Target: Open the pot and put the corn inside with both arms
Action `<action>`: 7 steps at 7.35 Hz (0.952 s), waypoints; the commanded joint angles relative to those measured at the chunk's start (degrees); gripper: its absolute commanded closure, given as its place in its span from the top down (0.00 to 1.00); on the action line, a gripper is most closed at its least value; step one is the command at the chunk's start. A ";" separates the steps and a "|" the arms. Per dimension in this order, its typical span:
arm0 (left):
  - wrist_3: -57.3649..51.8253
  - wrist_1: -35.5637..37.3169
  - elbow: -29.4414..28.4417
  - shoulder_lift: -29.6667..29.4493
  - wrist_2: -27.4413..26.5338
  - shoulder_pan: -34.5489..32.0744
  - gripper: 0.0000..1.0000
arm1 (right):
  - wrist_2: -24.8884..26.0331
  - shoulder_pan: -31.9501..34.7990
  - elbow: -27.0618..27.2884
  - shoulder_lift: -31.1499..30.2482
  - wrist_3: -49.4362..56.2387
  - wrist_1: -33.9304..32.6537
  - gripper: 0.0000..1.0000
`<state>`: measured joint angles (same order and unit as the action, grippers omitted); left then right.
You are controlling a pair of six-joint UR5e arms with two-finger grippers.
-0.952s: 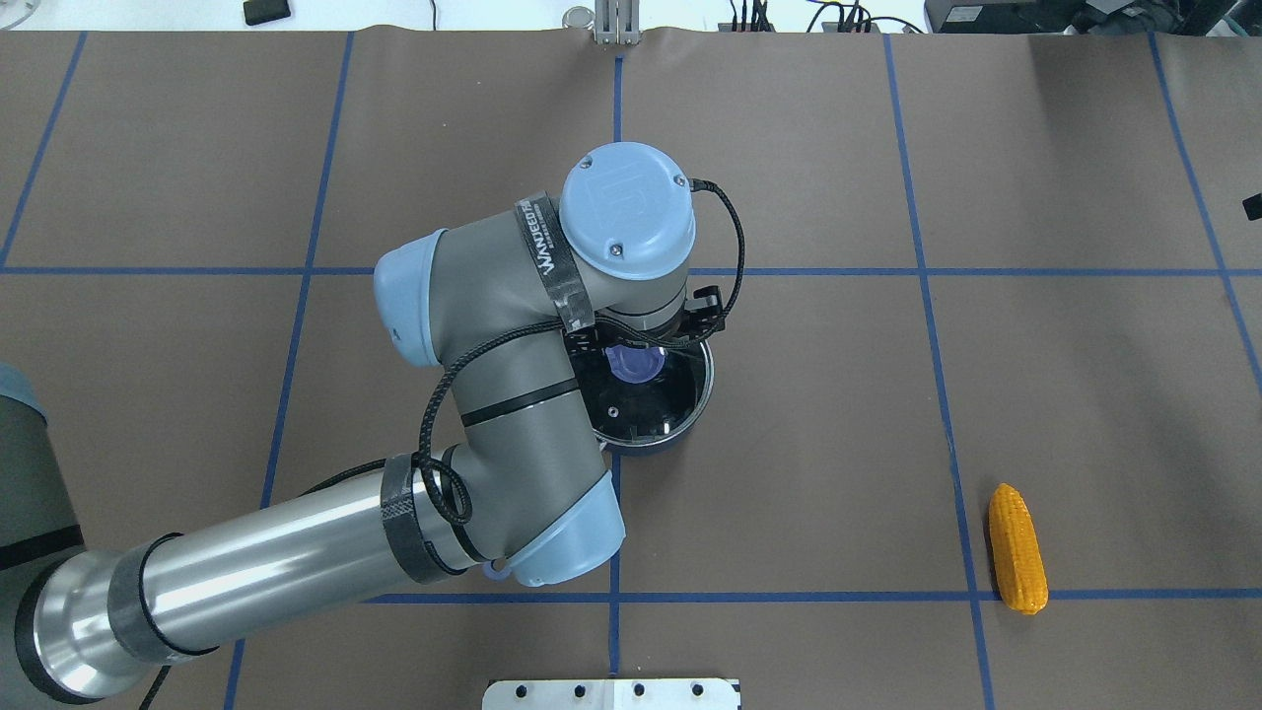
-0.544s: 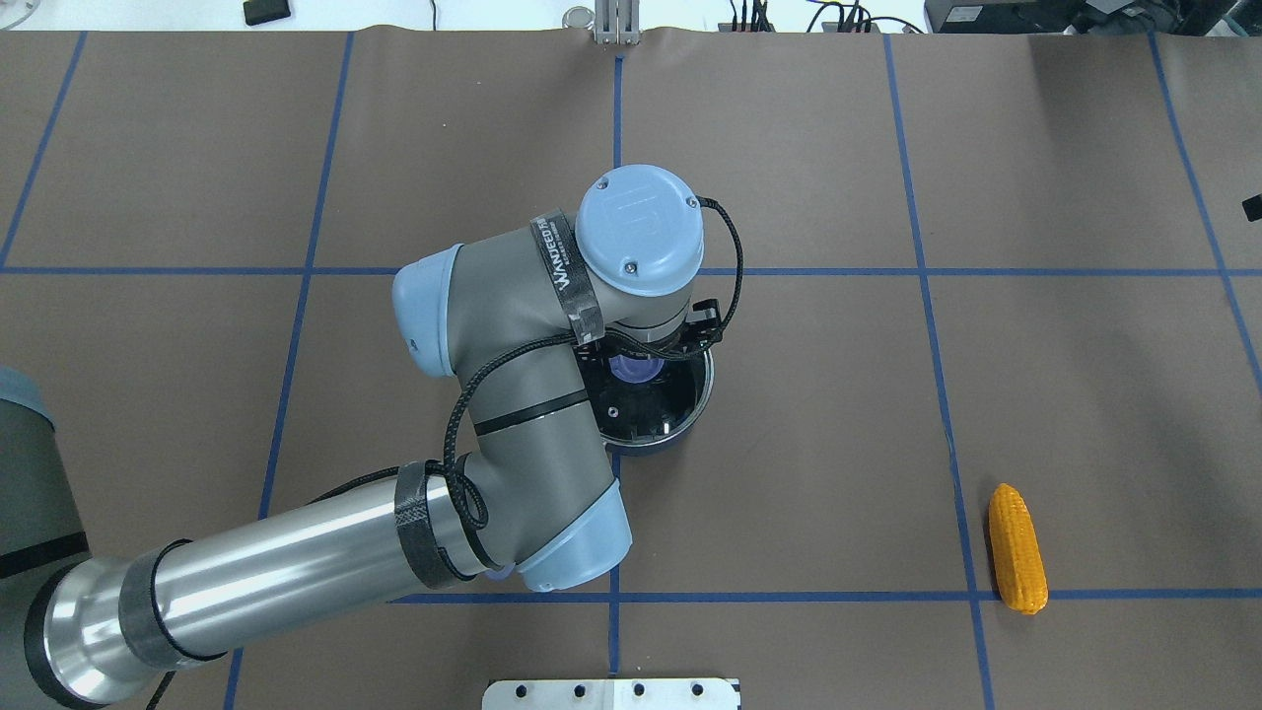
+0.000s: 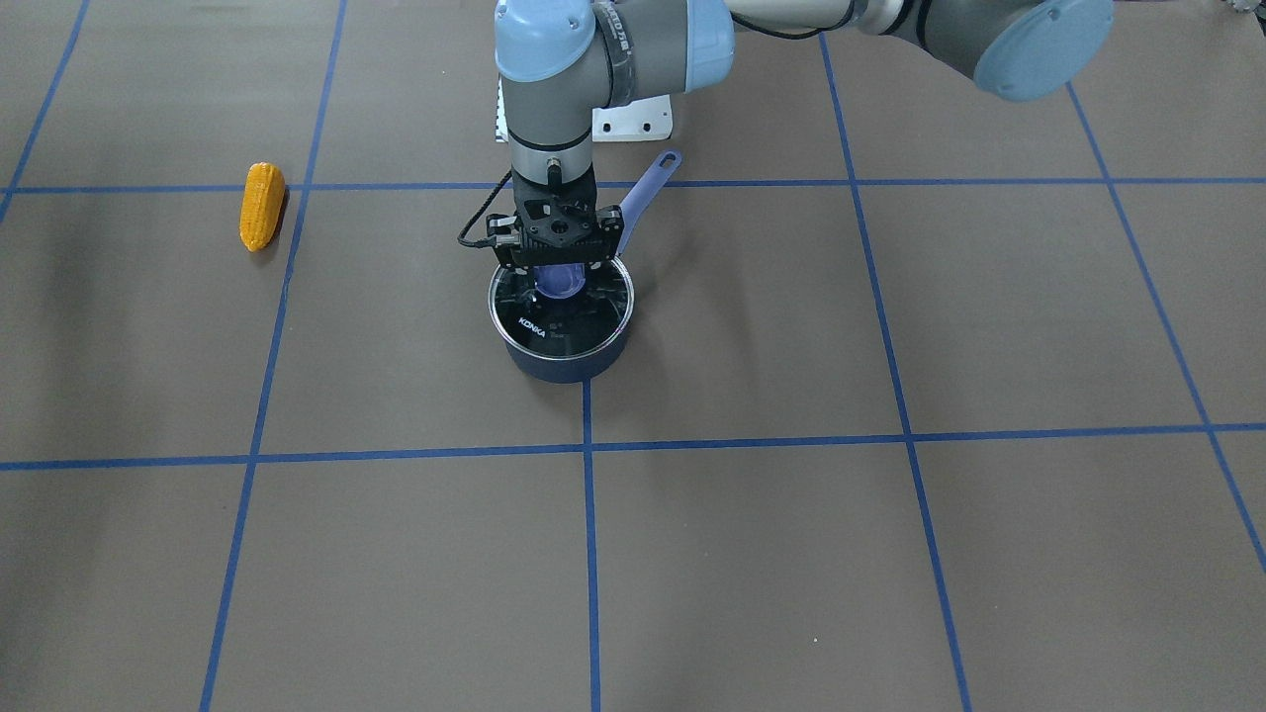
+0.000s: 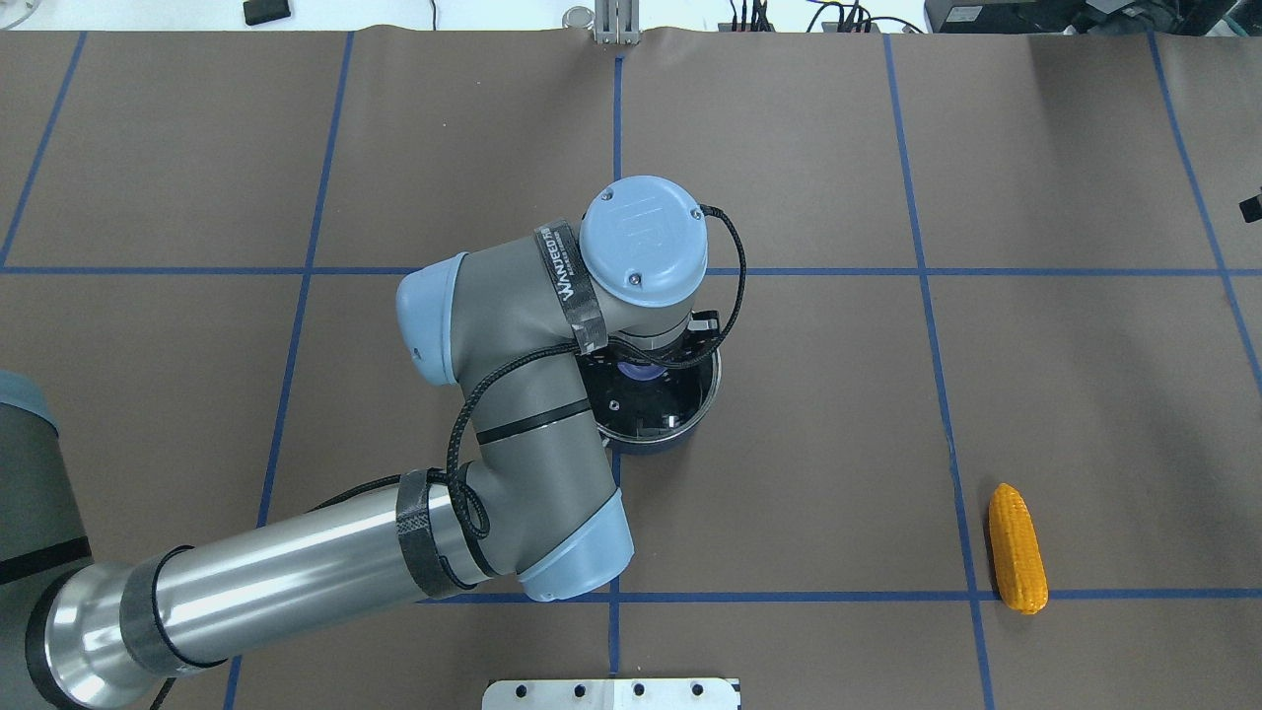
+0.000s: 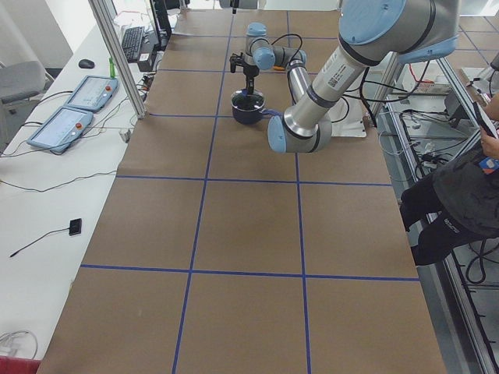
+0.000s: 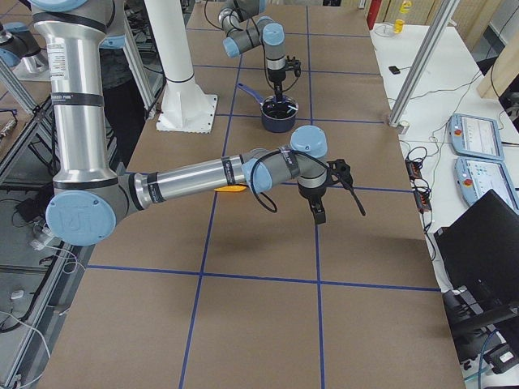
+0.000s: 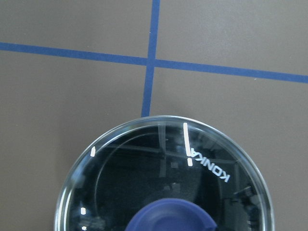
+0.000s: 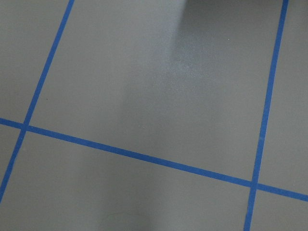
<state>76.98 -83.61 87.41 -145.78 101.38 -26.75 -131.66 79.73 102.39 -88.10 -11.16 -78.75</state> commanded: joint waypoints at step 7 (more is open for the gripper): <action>-31.37 11.03 30.95 24.26 8.44 -12.22 0.07 | -0.17 -1.59 0.52 0.30 -2.35 0.09 1.00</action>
<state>55.01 -71.75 114.60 -128.69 105.56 -33.89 -131.73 79.10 102.58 -87.82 -11.87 -78.74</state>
